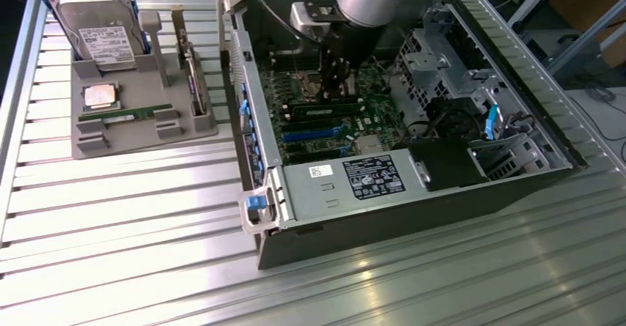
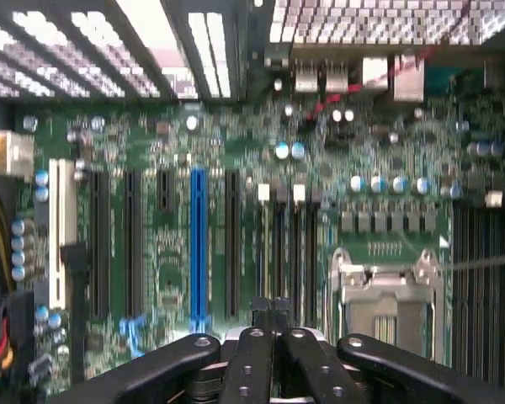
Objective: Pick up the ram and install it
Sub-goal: 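Press down the ram until it locks into place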
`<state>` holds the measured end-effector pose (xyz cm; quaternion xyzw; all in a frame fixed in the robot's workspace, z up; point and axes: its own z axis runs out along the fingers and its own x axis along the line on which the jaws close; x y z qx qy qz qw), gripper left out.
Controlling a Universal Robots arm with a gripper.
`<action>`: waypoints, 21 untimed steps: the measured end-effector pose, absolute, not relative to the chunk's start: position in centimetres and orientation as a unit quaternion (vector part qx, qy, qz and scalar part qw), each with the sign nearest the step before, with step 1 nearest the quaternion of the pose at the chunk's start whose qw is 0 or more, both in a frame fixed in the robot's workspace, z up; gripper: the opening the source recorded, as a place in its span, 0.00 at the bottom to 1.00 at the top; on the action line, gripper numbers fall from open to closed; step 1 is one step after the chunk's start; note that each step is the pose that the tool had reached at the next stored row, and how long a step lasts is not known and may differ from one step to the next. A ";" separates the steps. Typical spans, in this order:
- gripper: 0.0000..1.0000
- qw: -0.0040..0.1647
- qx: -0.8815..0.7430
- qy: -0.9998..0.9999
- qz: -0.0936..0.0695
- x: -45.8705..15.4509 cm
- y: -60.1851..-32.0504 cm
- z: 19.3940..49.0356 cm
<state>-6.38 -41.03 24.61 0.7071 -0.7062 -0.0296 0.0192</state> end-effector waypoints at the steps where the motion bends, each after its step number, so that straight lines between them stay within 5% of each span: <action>1: 0.10 0.019 0.707 -0.706 -0.030 -6.8 -41.0 24.6; 21: 0.10 0.020 0.707 -0.706 -0.030 -9.0 -41.2 22.8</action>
